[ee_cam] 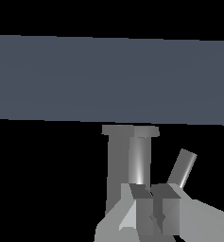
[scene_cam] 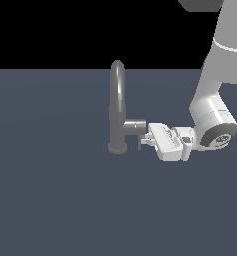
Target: Turn on the faucet by rotating a designated handle.
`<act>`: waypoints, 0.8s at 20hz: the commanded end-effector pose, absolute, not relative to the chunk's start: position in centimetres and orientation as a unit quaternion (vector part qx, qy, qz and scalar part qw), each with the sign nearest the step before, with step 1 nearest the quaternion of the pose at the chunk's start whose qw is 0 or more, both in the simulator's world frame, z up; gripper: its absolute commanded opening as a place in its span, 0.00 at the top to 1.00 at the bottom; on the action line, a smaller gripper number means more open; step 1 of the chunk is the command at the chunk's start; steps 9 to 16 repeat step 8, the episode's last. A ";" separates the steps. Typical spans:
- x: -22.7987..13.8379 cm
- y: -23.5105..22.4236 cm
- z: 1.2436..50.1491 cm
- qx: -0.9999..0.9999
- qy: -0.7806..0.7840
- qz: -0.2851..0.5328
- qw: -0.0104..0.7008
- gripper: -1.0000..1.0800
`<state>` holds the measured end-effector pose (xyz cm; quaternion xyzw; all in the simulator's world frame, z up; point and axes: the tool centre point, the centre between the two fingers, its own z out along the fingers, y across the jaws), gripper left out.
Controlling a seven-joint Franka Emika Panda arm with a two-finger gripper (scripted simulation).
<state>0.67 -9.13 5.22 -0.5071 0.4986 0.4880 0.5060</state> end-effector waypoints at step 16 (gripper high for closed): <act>2.1 -7.7 3.4 -0.502 0.498 0.501 0.499 1.00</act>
